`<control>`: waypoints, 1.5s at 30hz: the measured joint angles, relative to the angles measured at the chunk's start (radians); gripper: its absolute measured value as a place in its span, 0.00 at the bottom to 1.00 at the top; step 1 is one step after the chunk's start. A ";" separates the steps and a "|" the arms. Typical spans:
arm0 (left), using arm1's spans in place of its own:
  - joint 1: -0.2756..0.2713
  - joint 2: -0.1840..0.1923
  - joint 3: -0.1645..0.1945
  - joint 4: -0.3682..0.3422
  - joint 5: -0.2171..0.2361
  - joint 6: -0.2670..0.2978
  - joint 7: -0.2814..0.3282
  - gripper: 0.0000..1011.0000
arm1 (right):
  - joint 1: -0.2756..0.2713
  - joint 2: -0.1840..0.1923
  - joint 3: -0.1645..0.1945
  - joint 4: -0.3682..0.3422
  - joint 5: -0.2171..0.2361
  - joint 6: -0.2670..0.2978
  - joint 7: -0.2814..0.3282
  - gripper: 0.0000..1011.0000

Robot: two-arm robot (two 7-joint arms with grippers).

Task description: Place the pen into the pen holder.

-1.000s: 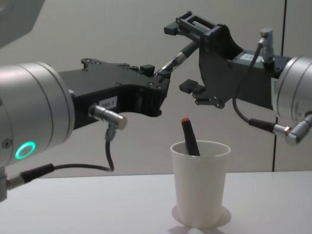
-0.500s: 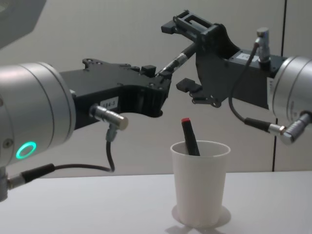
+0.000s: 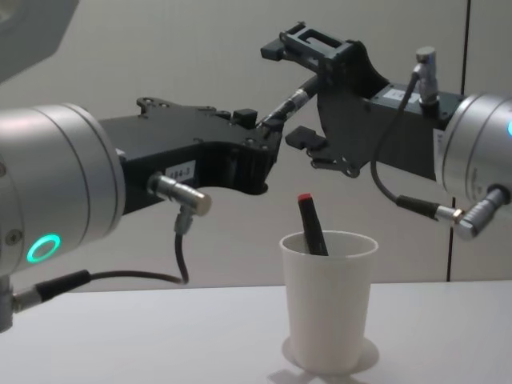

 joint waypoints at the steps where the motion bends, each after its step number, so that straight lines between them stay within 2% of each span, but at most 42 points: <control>1: 0.000 0.000 0.000 0.000 0.000 0.000 0.000 0.17 | 0.000 0.000 0.000 0.000 0.000 0.000 0.000 0.91; 2: 0.000 0.000 0.000 0.000 0.000 0.000 0.000 0.18 | 0.000 0.000 -0.001 0.000 -0.001 -0.001 0.000 0.86; 5: 0.000 0.000 0.000 0.000 0.001 0.000 -0.001 0.17 | 0.000 0.001 -0.002 0.001 -0.001 -0.002 0.000 0.81; 17: 0.000 -0.001 0.000 0.000 0.002 0.001 -0.002 0.17 | 0.001 0.002 -0.004 0.001 -0.003 -0.005 0.000 0.42; 18: 0.000 -0.001 0.000 0.000 0.002 0.001 -0.002 0.18 | 0.001 0.002 -0.004 0.001 -0.003 -0.005 0.000 0.42; 19: 0.000 -0.001 0.000 0.000 0.002 0.000 -0.002 0.17 | 0.001 0.002 -0.004 0.001 -0.003 -0.005 0.000 0.36; 26: 0.000 -0.001 0.000 0.000 0.002 0.001 -0.003 0.18 | 0.001 0.003 -0.005 0.001 -0.004 -0.006 0.001 0.14; 43: 0.000 -0.001 0.000 0.000 0.002 0.000 -0.003 0.18 | 0.001 0.003 -0.005 0.001 -0.004 -0.006 0.000 0.13; 45: 0.000 -0.001 0.000 0.000 0.002 -0.001 -0.002 0.21 | 0.001 0.003 -0.005 0.001 -0.004 -0.006 -0.001 0.13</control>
